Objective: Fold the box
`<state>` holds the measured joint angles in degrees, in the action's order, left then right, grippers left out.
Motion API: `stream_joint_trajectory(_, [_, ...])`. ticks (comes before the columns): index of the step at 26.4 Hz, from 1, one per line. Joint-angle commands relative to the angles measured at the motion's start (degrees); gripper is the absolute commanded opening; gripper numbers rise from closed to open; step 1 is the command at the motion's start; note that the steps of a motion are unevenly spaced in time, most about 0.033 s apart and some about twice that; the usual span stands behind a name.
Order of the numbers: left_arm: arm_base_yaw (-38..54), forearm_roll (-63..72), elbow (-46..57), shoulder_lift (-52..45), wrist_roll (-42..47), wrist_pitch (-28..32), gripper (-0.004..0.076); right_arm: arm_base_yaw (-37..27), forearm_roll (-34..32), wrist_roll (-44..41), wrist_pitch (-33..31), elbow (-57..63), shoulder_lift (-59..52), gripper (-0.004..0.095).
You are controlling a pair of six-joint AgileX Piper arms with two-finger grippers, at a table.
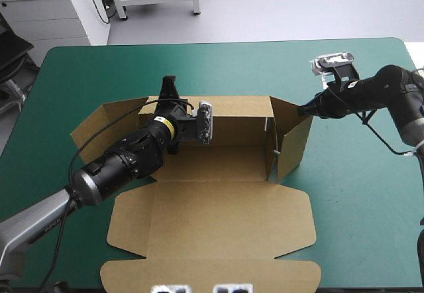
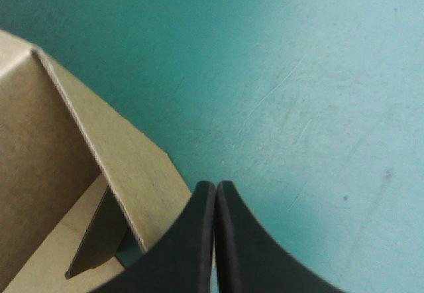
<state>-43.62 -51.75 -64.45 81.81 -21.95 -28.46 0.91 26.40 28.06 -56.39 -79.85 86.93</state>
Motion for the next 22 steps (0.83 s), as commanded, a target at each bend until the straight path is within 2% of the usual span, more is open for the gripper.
stream_joint_trajectory(1, [-0.51,-0.87,-2.59,-1.68,0.72,0.65,-0.0008,1.71,1.44,1.50,-1.41,-1.86,-2.55,-0.0007])
stream_joint_trajectory(6, [-0.51,1.63,-2.59,-1.56,-0.88,-1.41,-0.0008,6.95,-0.33,1.30,-0.88,-0.78,-4.65,0.0001])
stream_joint_trajectory(13, [-0.51,6.85,-2.18,-1.56,-7.14,-2.08,-0.0008,13.84,-1.73,-0.11,6.03,9.44,-9.41,0.0001])
stream_joint_trajectory(17, [-0.51,7.08,-0.61,-1.56,-7.92,-1.96,-0.0008,16.47,-1.60,0.34,12.80,14.60,-12.48,0.0001])
stream_joint_trajectory(19, [-0.51,7.30,0.07,-1.42,-8.04,-2.09,-0.0008,19.43,-1.60,2.47,20.91,19.54,-15.73,0.0001])
stream_joint_trajectory(22, [-0.51,7.30,0.07,-1.21,-8.04,-1.98,-0.0008,21.29,-1.60,2.73,26.58,22.90,-17.70,0.0000])
